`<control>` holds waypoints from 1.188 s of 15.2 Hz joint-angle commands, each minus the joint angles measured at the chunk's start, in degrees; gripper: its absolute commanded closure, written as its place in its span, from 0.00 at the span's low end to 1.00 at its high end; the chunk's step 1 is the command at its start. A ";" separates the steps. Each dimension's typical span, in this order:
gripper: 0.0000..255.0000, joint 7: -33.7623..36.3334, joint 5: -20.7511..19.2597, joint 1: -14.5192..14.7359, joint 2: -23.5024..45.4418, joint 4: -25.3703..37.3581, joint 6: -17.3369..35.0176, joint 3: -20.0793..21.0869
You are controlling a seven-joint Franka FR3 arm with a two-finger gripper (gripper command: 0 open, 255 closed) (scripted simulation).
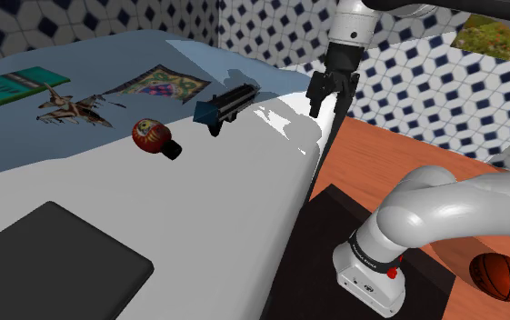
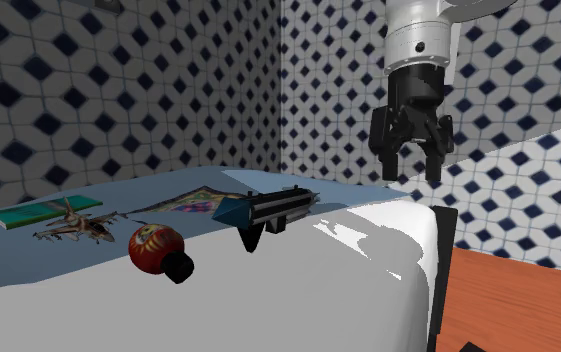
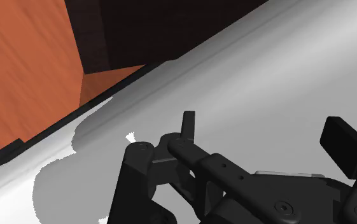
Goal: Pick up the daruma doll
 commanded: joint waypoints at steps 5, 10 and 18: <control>0.00 0.51 1.05 1.80 5.38 0.22 7.11 3.20; 0.00 1.38 1.44 3.72 13.10 2.07 15.39 7.13; 0.00 3.94 -0.85 5.92 27.04 8.42 26.49 13.20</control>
